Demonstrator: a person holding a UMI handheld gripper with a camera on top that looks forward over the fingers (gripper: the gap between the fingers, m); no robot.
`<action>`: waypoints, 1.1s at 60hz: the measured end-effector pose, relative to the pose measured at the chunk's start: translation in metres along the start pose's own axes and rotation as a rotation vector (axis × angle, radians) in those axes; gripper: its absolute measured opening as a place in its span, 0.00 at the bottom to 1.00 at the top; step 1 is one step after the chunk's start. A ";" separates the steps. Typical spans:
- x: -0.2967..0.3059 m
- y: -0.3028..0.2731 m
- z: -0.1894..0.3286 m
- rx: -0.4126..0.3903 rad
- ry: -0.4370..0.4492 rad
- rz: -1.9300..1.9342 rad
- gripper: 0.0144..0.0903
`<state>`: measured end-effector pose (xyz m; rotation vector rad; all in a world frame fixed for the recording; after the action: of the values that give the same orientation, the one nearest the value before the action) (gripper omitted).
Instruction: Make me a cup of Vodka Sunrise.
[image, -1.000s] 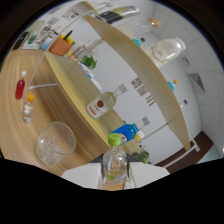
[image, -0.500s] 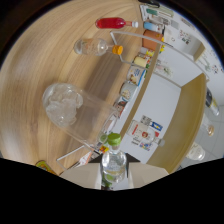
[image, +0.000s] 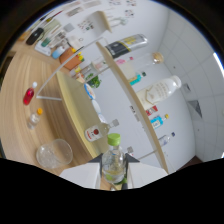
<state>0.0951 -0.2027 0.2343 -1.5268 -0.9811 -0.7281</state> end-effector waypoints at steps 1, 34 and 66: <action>0.001 0.000 -0.002 0.007 0.000 0.062 0.28; -0.126 0.117 0.037 -0.190 -0.173 1.113 0.28; -0.162 0.143 0.030 -0.331 -0.231 1.101 0.30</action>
<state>0.1446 -0.2087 0.0216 -2.1388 -0.0563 0.0949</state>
